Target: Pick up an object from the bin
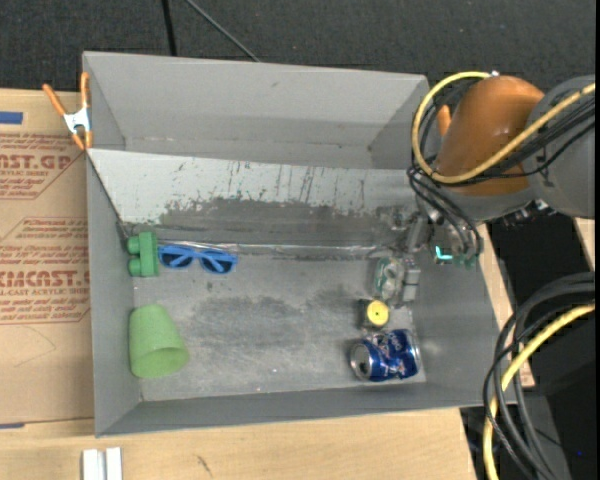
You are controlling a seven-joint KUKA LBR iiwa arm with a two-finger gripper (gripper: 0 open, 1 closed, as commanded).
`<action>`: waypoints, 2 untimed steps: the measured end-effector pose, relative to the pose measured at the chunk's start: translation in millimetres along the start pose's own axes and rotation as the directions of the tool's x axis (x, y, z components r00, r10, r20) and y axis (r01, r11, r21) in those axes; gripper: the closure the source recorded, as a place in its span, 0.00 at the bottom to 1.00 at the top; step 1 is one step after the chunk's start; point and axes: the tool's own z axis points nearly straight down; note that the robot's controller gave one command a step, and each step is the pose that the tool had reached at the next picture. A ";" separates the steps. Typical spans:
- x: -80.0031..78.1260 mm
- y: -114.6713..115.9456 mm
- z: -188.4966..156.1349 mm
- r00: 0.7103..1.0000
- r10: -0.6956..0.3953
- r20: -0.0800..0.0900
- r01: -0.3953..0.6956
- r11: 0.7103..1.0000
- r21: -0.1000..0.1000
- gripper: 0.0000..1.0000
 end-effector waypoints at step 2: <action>88.4 -5.0 47.0 1.000 -0.029 0.009 0.029 1.000 0.000 0.00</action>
Offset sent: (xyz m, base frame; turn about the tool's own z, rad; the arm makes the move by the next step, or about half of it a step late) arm -0.0827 -0.0037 -0.0772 -0.1290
